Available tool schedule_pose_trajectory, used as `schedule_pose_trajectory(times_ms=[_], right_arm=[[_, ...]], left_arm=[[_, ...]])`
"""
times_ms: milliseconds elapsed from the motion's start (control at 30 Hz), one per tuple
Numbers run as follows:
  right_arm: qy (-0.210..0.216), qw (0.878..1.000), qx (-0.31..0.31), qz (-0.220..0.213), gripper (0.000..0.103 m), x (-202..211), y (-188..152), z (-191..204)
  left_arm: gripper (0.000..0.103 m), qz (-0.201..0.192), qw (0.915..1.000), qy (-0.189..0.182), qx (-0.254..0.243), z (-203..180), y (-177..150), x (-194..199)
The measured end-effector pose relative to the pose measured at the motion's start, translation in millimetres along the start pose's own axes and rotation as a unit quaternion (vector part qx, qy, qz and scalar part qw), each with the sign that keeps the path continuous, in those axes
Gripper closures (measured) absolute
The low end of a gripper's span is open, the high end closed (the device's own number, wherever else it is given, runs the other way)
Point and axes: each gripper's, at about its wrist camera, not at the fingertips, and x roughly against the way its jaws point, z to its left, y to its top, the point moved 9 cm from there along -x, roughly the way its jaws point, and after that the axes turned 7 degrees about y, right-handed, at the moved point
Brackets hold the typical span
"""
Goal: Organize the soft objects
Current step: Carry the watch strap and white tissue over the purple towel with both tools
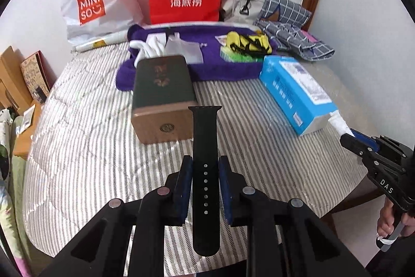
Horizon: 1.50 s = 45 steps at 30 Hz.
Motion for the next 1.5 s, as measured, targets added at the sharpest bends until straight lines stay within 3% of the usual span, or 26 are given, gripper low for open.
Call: schedule_pose_trajectory(times_ms=[900, 1500], right_arm=[[0.005, 1.000, -0.004, -0.025, 0.087, 19.4, 61.1, 2.5], [-0.003, 0.999, -0.017, -0.037, 0.087, 9.5, 108.4, 1.6]], left_arm=[[0.083, -0.045, 0.9988, 0.008, 0.018, 8.5, 50.7, 38.3], [0.083, -0.046, 0.9983, 0.015, 0.031, 26.1, 82.0, 26.9]])
